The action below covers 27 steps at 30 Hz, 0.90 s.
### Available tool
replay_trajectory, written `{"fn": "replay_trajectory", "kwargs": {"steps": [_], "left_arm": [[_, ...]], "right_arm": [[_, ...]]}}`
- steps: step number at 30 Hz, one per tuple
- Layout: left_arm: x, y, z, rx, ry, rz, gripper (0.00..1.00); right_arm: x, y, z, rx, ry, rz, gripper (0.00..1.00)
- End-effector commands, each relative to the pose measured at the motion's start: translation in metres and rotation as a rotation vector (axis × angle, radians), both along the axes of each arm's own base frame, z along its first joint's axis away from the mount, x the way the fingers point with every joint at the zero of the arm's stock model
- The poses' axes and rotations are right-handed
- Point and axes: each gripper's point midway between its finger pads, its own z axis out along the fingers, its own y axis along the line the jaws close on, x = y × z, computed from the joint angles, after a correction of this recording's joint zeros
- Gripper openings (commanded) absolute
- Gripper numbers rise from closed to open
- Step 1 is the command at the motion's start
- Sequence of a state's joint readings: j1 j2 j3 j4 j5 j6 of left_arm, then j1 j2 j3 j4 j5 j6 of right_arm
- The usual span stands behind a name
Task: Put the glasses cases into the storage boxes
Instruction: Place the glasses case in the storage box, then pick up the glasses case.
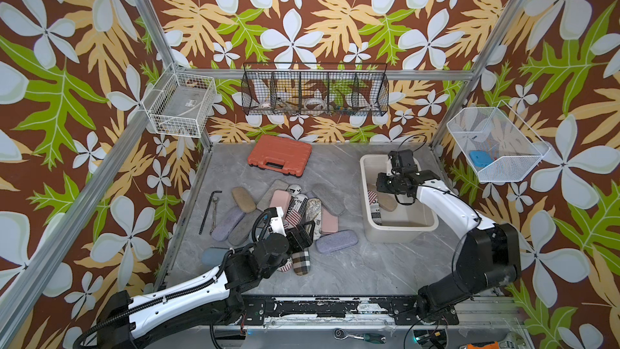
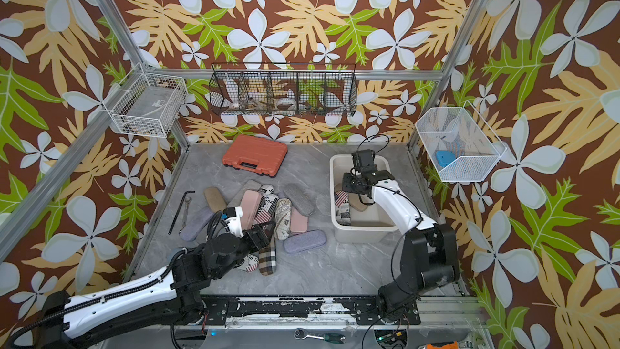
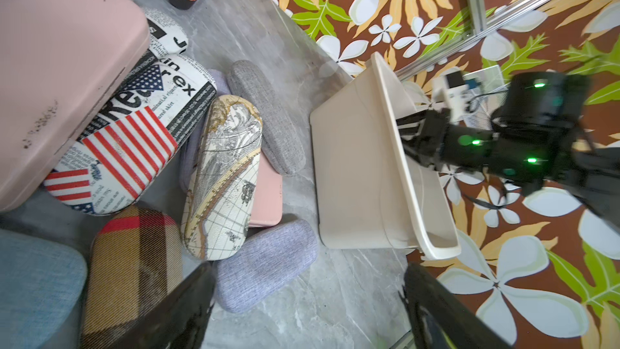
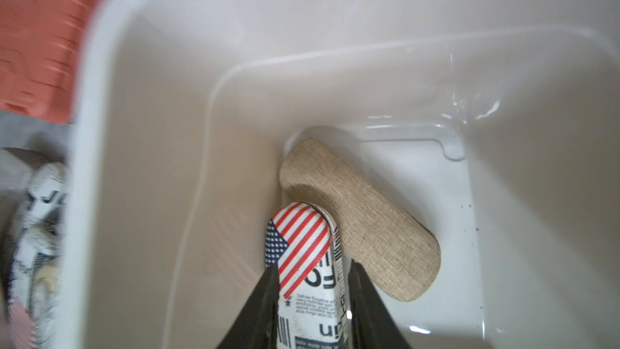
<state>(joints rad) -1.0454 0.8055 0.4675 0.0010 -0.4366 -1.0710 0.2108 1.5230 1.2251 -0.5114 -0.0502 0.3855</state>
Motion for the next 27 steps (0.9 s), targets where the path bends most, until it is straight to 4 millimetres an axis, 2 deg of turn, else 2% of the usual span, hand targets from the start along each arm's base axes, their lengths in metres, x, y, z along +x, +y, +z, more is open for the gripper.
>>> {"fn": "replay_trajectory", "kwargs": {"steps": [1, 4, 7, 9, 15, 21, 27], "left_arm": [[-0.001, 0.006, -0.023, 0.125, 0.072, 0.015, 0.91], [-0.003, 0.011, -0.053, 0.265, 0.181, 0.041, 0.9], [-0.008, 0.013, -0.079, 0.355, 0.284, 0.06, 0.92], [-0.015, 0.008, -0.089, 0.38, 0.315, 0.057, 0.94], [-0.034, -0.007, -0.115, 0.437, 0.412, 0.056, 0.94], [-0.049, -0.008, -0.125, 0.427, 0.456, 0.088, 0.9], [-0.057, -0.011, -0.141, 0.463, 0.485, 0.07, 0.92]], "right_arm": [[-0.013, 0.004, 0.031, 0.051, -0.064, 0.01, 0.44], [-0.029, 0.006, 0.05, 0.072, -0.118, 0.018, 0.56], [-0.047, 0.018, 0.057, 0.076, -0.141, 0.066, 0.62], [-0.057, 0.026, 0.056, 0.075, -0.14, 0.097, 0.64], [-0.075, 0.036, 0.053, 0.105, -0.144, 0.143, 0.64], [-0.076, 0.038, 0.054, 0.107, -0.157, 0.162, 0.65], [-0.078, 0.043, 0.054, 0.133, -0.172, 0.186, 0.65]]}}
